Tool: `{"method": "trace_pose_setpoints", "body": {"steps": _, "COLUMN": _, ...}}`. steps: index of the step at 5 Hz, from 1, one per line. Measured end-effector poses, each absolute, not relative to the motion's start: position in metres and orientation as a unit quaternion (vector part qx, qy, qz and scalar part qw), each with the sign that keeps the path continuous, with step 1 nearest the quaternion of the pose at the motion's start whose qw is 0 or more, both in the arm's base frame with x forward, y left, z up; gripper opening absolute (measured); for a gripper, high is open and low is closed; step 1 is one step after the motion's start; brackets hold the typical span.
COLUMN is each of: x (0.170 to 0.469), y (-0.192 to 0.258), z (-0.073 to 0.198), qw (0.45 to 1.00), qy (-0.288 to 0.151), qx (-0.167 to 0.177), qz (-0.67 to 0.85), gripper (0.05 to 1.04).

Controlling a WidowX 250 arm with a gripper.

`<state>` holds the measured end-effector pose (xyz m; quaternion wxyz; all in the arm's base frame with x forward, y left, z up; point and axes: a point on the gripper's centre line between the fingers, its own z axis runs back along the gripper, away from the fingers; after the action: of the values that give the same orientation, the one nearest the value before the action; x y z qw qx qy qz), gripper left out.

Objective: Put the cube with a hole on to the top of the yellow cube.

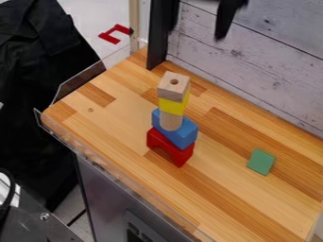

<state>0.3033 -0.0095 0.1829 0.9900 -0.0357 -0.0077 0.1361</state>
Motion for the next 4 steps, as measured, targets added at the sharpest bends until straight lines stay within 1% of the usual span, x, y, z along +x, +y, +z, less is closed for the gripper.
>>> {"method": "trace_pose_setpoints", "body": {"steps": 1, "x": 0.322, "y": -0.023, "z": 0.184, "qw": 0.995, "qy": -0.009, "qx": -0.036, "qz": 0.092, "gripper": 1.000}}
{"method": "trace_pose_setpoints", "body": {"steps": 2, "x": 0.332, "y": -0.040, "z": 0.167, "qw": 0.998, "qy": 0.005, "qx": -0.026, "qz": 0.054, "gripper": 1.000}}
{"method": "trace_pose_setpoints", "body": {"steps": 3, "x": 0.333, "y": -0.057, "z": 0.149, "qw": 0.999, "qy": 0.021, "qx": -0.017, "qz": 0.022, "gripper": 1.000}}
{"method": "trace_pose_setpoints", "body": {"steps": 4, "x": 0.323, "y": -0.068, "z": 0.134, "qw": 0.999, "qy": 0.040, "qx": -0.018, "qz": 0.014, "gripper": 1.000}}
